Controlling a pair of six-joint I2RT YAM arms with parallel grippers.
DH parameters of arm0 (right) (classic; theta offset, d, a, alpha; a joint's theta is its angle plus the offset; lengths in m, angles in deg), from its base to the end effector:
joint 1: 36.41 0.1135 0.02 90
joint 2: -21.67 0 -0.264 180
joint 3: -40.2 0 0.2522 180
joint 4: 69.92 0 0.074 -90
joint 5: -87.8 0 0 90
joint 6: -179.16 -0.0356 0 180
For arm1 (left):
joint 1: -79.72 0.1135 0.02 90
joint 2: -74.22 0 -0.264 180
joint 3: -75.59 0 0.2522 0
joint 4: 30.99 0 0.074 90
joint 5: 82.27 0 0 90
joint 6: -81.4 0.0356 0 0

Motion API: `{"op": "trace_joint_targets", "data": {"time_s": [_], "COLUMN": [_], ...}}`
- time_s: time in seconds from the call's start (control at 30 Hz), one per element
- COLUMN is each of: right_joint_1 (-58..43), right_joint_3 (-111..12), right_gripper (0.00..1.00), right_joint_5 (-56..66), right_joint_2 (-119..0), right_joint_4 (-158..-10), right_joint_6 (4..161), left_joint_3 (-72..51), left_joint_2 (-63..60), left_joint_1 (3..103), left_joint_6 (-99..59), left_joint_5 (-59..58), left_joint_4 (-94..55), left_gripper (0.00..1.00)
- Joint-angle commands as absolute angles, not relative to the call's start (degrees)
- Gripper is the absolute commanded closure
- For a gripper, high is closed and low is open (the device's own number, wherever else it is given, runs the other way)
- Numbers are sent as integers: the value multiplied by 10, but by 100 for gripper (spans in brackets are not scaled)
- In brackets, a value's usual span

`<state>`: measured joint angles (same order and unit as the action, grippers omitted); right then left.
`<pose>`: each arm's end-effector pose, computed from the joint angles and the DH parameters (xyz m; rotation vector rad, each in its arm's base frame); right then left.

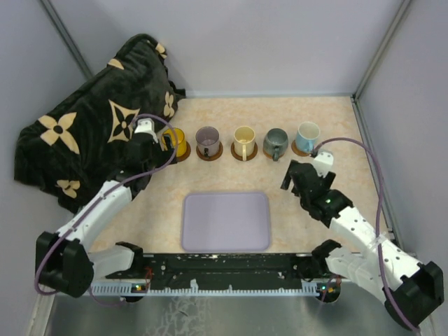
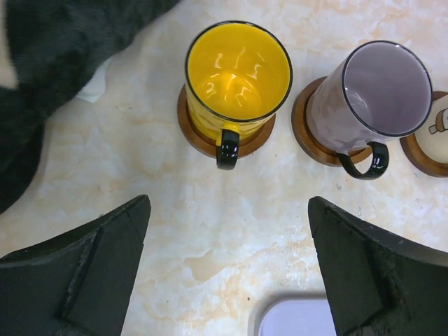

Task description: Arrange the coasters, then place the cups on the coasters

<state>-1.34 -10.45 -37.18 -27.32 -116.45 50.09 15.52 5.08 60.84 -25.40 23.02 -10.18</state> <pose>0.1525 0.0821 0.2472 0.3595 2.1574 -0.0020 0.2575 -0.0782 0.2665 -0.1231 2.0700 -0.1024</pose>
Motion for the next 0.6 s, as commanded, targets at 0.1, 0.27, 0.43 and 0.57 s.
{"op": "trace_joint_targets", "data": {"time_s": [0.1, 0.27, 0.43, 0.57], "right_joint_1": [-163, -263, -278, -278], "right_joint_3": [-140, -143, -148, -163], "right_gripper": [5, 2, 1, 1], "right_joint_5": [-358, -350, -402, -445], "right_joint_2": [-228, -181, -104, -55], "right_joint_4": [-1159, -1184, -1216, -1255], "right_joint_6": [561, 537, 517, 499], "left_joint_3": [156, 136, 129, 102], "left_joint_2": [174, 237, 314, 352], "left_joint_1": [613, 615, 615, 616], "left_joint_6": [-268, -266, -284, -298], "left_joint_5": [299, 334, 376, 414], "left_joint_4": [15, 103, 156, 215], "left_gripper": [0, 0, 0, 0]}}
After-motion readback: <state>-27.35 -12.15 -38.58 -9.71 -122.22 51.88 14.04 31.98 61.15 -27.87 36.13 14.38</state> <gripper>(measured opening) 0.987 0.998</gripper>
